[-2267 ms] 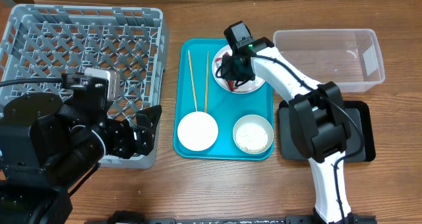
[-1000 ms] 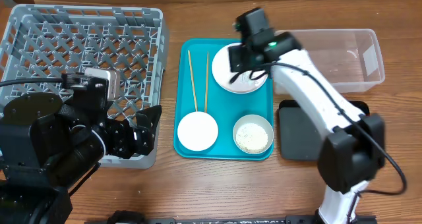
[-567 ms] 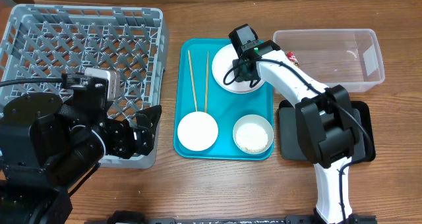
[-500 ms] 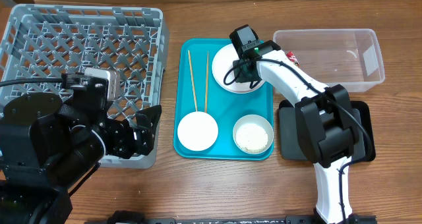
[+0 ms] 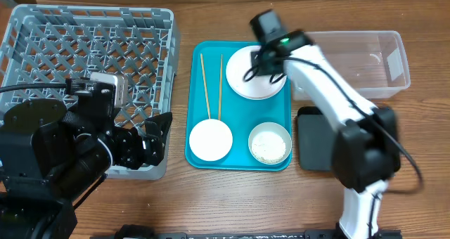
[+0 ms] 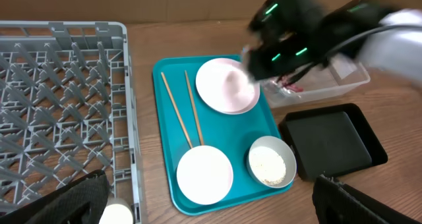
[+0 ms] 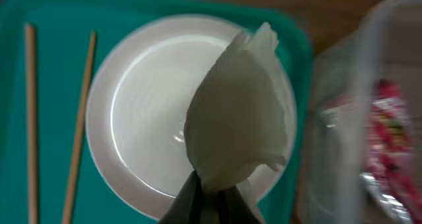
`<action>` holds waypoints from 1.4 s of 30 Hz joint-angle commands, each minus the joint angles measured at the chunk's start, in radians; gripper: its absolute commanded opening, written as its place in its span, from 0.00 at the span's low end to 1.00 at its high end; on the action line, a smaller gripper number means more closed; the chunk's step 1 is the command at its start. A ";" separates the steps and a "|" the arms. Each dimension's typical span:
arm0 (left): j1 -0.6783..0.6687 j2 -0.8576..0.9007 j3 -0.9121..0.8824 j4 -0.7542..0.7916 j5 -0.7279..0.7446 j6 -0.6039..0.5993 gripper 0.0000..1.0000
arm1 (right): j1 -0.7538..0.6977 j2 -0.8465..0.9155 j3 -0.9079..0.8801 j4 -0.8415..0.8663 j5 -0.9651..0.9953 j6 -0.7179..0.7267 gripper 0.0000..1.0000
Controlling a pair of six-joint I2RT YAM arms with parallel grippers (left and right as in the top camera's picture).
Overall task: Sort waste into correct bins and load items into the dishwasher
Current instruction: 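Drop the white tissue into the clear plastic bin, then grasp the rim of the grey rice bowl with right gripper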
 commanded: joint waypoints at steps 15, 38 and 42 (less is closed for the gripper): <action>-0.004 0.003 0.004 0.000 0.011 0.008 1.00 | -0.233 -0.120 -0.063 -0.105 -0.137 -0.005 0.56; -0.004 0.003 0.004 0.000 0.011 0.008 1.00 | 0.192 -0.467 -0.387 -0.201 -0.247 0.069 0.61; -0.004 0.003 0.004 0.000 0.011 0.008 1.00 | 0.253 -0.465 -0.549 -0.055 -0.185 0.068 0.54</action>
